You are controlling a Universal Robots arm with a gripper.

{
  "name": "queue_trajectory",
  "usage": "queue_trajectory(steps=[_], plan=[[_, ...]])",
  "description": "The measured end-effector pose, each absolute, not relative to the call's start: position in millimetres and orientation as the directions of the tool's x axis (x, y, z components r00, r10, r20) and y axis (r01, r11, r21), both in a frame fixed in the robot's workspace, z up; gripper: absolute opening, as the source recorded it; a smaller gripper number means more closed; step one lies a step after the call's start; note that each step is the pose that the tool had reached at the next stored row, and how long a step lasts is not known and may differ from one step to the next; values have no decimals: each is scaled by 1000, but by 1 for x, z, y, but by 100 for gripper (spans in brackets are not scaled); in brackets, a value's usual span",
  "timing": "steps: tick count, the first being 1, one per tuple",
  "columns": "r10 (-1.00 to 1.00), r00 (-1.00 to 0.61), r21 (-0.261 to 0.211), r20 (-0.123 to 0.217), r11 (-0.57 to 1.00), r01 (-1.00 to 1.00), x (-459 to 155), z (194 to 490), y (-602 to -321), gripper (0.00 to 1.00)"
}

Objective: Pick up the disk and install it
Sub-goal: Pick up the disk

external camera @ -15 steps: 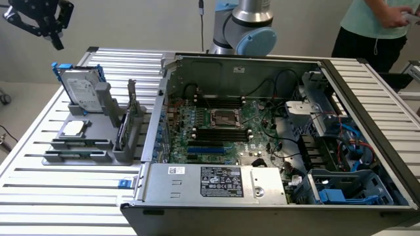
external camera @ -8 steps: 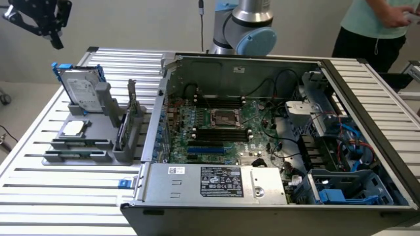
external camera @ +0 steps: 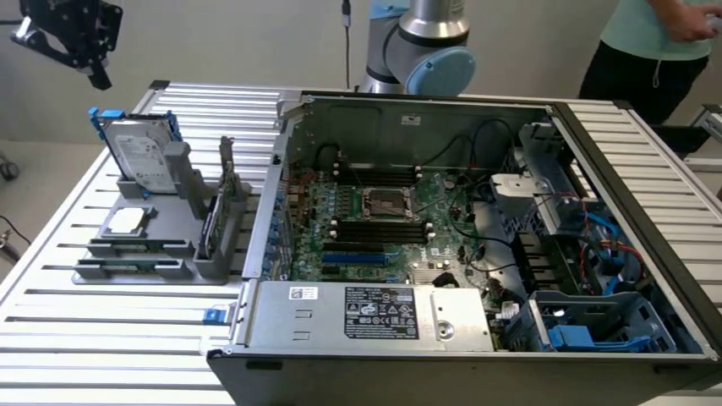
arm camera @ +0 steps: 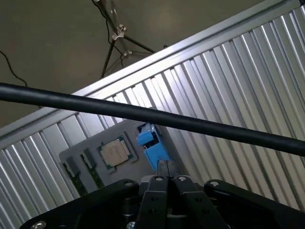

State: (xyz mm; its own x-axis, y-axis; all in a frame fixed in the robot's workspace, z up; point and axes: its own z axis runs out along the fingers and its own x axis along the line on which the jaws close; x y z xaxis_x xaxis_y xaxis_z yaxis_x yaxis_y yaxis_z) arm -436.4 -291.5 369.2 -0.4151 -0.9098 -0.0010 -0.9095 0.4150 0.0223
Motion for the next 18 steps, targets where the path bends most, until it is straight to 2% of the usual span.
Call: queue_trajectory(steps=[18], plan=[[-995,-100,24,-1,100,-995,-436,357,-292,11]])
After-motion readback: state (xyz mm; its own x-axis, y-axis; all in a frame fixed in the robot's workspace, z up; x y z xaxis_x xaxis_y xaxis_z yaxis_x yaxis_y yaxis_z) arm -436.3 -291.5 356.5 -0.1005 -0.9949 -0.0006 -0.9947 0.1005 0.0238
